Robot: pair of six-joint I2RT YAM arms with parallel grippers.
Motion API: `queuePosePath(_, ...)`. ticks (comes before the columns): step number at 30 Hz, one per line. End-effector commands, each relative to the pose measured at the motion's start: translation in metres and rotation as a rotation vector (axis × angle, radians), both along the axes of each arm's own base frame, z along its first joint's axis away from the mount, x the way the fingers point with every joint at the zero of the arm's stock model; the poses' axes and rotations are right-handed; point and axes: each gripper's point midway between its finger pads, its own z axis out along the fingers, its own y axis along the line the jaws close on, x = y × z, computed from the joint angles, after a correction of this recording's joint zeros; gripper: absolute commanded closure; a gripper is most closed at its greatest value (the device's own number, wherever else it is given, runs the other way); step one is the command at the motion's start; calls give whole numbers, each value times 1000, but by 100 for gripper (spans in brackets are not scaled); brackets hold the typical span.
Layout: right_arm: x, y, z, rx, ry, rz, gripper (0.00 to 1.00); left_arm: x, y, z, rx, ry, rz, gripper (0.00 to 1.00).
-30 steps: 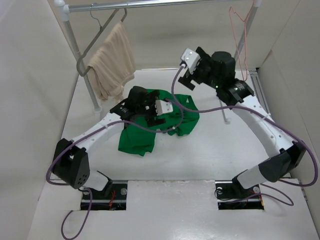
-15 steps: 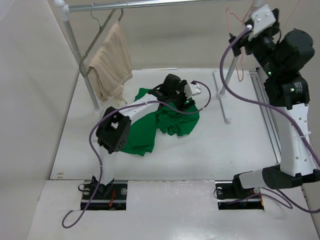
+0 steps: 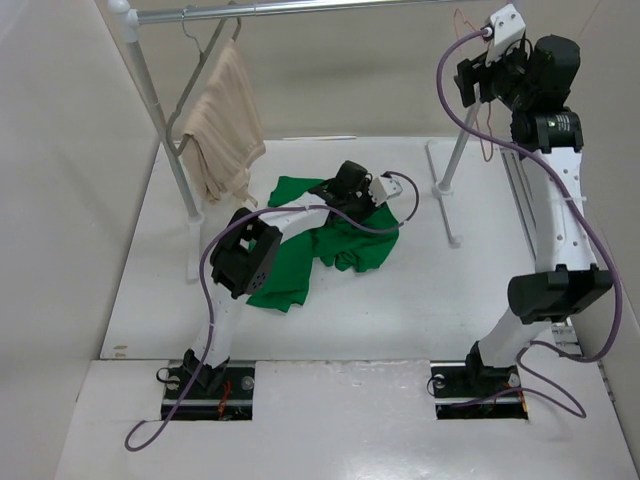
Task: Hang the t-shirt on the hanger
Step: Grab a hanger with the right arm
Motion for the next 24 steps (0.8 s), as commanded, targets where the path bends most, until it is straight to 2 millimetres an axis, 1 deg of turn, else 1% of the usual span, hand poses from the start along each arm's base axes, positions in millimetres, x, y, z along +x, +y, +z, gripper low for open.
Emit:
queuePosePath(1,-15,-3,36,32,-90,-6,21,6,-8,20,-46,-29,-4,83)
queuePosePath(3,-13,-3,32,32,-81,-6,32,1,-9,18,-52,-4,-13,97)
queuePosePath(4,-13,-5,34,31,-90,-1,37,1,-9,18,-52,-4,-13,100)
queuePosePath(5,-15,-3,29,31,-78,11,43,-2,-10,17,-55,14,-15,100)
queuePosePath(6,-14,-5,24,31,-68,20,53,-4,-11,17,-61,19,-25,100)
queuePosePath(7,-17,-4,28,30,-80,29,58,0,-7,22,-67,12,-16,100)
queuePosePath(8,-20,-3,27,30,-83,29,63,-2,-9,30,-86,14,-20,100)
queuePosePath(9,-19,-1,22,31,-72,46,72,-2,-9,30,-87,14,-21,100)
queuePosePath(11,-27,2,28,38,-87,57,84,1,-6,50,-112,-9,-20,100)
queuePosePath(12,-25,2,24,39,-81,57,89,1,-6,55,-118,-16,-20,100)
queuePosePath(13,-29,2,28,38,-92,57,100,0,-7,55,-127,-5,-21,100)
queuePosePath(14,-27,2,27,38,-98,57,100,-3,-7,62,-134,-5,-29,100)
queuePosePath(15,-28,2,26,38,-101,57,100,0,-3,68,-141,-15,-20,100)
queuePosePath(16,-28,3,29,37,-113,67,100,-1,-2,67,-135,-7,-20,100)
queuePosePath(17,-29,6,34,35,-132,82,100,1,-3,76,-147,-22,-21,100)
queuePosePath(18,-29,6,36,45,-138,83,100,-1,-2,74,-140,-14,-20,94)
queuePosePath(20,-31,11,41,50,-157,112,100,-4,-4,75,-150,-6,-37,86)
queuePosePath(21,-30,11,49,48,-187,112,100,-2,-1,80,-169,6,-25,81)
queuePosePath(22,-33,18,57,48,-213,128,100,-2,-5,84,-194,9,-30,66)
queuePosePath(23,-34,22,61,48,-229,138,100,-1,-4,92,-227,18,-33,58)
queuePosePath(24,-34,25,69,49,-260,136,100,-1,-2,90,-243,39,-24,51)
